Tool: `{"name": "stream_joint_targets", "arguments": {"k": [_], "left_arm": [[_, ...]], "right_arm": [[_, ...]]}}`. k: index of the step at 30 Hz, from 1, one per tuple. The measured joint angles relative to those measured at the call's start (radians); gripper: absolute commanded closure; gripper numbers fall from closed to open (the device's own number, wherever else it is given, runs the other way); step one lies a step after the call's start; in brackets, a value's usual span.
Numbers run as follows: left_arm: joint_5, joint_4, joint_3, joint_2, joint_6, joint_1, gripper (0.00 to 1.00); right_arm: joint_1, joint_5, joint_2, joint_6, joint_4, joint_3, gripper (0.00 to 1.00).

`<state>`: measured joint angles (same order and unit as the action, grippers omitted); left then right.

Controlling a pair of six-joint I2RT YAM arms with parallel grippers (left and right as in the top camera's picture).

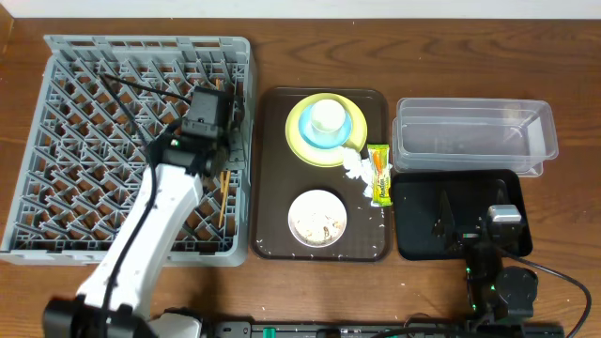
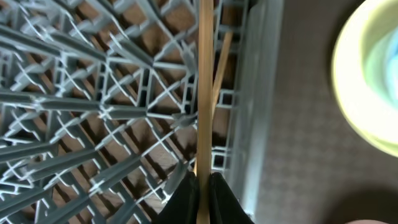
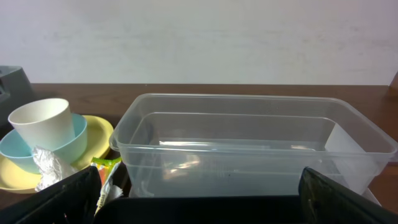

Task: Sort waste into correct bins and load items into the dishwasher
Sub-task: 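Carry the second chopstick into the dish rack with the left gripper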

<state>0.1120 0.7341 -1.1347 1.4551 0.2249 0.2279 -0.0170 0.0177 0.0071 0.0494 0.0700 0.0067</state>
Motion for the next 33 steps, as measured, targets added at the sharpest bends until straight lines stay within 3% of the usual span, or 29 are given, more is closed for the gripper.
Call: {"name": "stream_joint_targets", "arguments": {"k": [8,10,11,16,21,27,33], "left_arm": [[0.000,0.002,0.013,0.124,-0.023,-0.002,0.92],[0.000,0.003,0.014,0.132,-0.024,-0.002,0.85],[0.000,0.002,0.014,0.133,-0.025,-0.002,0.76],[0.000,0.005,0.014,0.133,-0.037,-0.002,0.64],[-0.001,0.027,0.014,0.126,-0.034,-0.002,0.63],[-0.035,0.077,0.015,-0.012,0.004,-0.002,0.62],[-0.130,0.189,0.015,-0.186,0.016,-0.002,0.43]], "right_arm": [[0.000,0.000,0.000,0.000,0.000,0.000,0.01],[0.000,0.000,0.000,0.000,0.000,0.000,0.01],[0.000,0.000,0.000,0.000,0.000,0.000,0.01],[0.000,0.000,0.000,0.000,0.000,0.000,0.01],[0.000,0.000,0.000,0.000,0.000,0.000,0.01],[0.000,0.000,0.000,0.000,0.000,0.000,0.01],[0.000,0.000,0.000,0.000,0.000,0.000,0.01]]}}
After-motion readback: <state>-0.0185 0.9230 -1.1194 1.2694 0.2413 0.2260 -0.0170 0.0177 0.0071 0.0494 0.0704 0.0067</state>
